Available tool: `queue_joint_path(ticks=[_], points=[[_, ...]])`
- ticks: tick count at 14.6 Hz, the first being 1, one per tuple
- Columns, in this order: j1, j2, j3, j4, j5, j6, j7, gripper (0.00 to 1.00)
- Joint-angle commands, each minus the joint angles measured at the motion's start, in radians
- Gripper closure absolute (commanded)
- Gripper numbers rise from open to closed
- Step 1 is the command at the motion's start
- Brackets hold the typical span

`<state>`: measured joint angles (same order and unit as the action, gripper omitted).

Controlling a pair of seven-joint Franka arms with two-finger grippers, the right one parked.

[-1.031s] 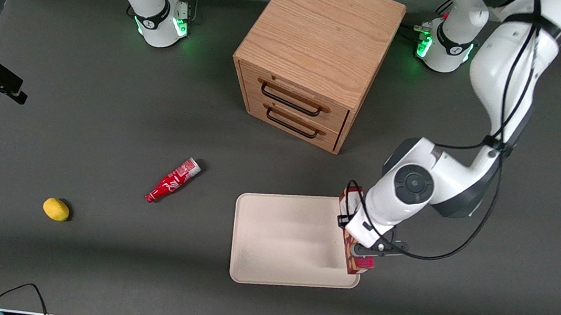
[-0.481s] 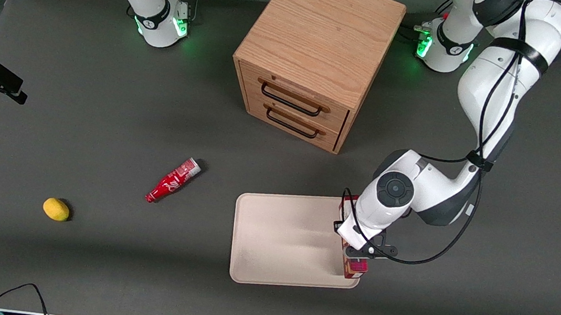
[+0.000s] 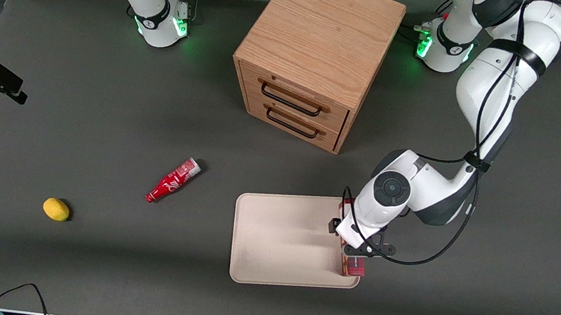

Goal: Place red cookie box on tray

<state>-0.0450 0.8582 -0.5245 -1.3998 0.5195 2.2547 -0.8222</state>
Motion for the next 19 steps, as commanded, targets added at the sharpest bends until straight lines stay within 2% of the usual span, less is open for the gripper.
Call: queue_joint_path(ticks=[1, 3, 5, 8, 10, 12, 15, 17, 19], points=[[-0.001, -0.065, -0.003, -0.002, 0.010, -0.058, -0.046, 0.00], [0.019, -0.112, -0.041, 0.004, -0.005, -0.153, -0.035, 0.00], [0.043, -0.190, -0.054, 0.007, -0.077, -0.245, -0.016, 0.00], [0.060, -0.358, 0.019, 0.010, -0.312, -0.387, 0.174, 0.00], [0.059, -0.479, 0.145, 0.016, -0.448, -0.534, 0.344, 0.00], [0.060, -0.575, 0.243, 0.015, -0.490, -0.703, 0.528, 0.00], [0.054, -0.712, 0.409, -0.010, -0.541, -0.851, 0.751, 0.00], [0.054, -0.807, 0.469, -0.098, -0.549, -0.867, 0.825, 0.00], [0.057, -0.902, 0.494, -0.232, -0.549, -0.810, 0.860, 0.00]])
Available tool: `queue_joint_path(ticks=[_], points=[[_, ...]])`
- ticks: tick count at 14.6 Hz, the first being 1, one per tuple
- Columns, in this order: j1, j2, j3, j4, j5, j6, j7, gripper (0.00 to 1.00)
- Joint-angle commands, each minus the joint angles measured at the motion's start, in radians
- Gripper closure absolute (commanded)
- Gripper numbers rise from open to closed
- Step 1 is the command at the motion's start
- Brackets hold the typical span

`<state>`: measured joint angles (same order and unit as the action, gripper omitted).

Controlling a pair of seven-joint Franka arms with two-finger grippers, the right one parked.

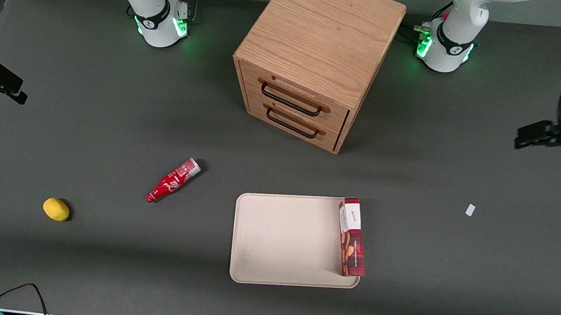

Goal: Place red cookie box on tray

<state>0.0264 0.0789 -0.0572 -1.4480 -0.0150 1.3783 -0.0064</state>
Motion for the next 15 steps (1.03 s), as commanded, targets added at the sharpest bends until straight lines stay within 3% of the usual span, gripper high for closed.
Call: queue_joint_path(ticks=[1, 4, 15], points=[[-0.016, -0.158, 0.045, -0.236, -0.016, 0.093, 0.078, 0.00], [-0.014, -0.211, 0.085, -0.298, -0.016, 0.108, 0.109, 0.00], [-0.017, -0.194, 0.071, -0.176, 0.013, 0.008, 0.102, 0.00]])
